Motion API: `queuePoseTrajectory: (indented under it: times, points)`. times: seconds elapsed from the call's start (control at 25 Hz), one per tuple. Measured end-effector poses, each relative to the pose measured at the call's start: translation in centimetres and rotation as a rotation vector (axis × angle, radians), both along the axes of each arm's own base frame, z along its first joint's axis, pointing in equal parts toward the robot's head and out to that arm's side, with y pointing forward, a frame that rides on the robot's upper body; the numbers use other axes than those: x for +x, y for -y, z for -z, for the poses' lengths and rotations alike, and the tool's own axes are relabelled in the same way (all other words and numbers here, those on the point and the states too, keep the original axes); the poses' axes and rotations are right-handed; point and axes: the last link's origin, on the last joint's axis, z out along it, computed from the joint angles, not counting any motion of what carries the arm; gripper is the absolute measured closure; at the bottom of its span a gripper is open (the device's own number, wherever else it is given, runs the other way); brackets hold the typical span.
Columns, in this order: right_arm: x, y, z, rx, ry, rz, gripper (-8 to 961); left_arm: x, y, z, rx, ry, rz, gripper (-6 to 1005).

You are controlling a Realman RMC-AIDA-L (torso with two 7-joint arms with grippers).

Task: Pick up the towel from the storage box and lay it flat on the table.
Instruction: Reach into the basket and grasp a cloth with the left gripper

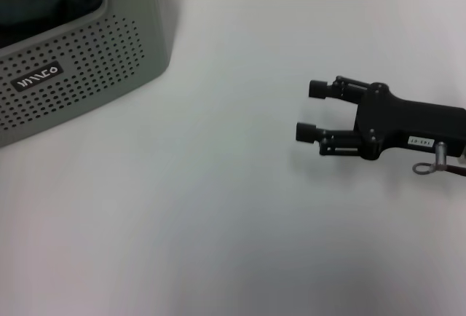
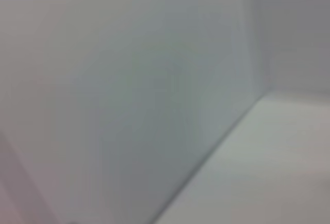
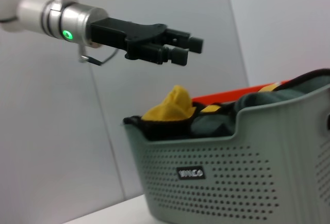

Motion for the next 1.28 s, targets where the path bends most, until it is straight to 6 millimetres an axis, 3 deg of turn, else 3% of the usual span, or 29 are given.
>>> queuePoseTrajectory:
  times: [0.2,0.48,0.64,1.08,1.28]
  points:
    - [0.2,-0.1,-0.1,0.025,-0.007,0.009,78,1.3,0.1,-1.2,0.192,-0.21,-0.122,420]
    - [-0.2,-0.2,0.6,0.029,0.001,0.007,78,-0.9,-1.7,-2.2,0.307,-0.28,-0.302,425]
    - [0.1,-0.1,0.7,0.035,0.008,0.011,78,-1.7,-2.4,-1.6,0.315,-0.309,-0.323,427]
    - [0.6,0.5,1.1,0.029,0.005,0.031,78,-3.7,-7.7,2.4,0.288,-0.411,-0.33,434]
    - [1.0,0.9,1.3,0.03,0.002,0.05,78,-5.3,-8.7,2.7,0.286,-0.426,-0.347,438]
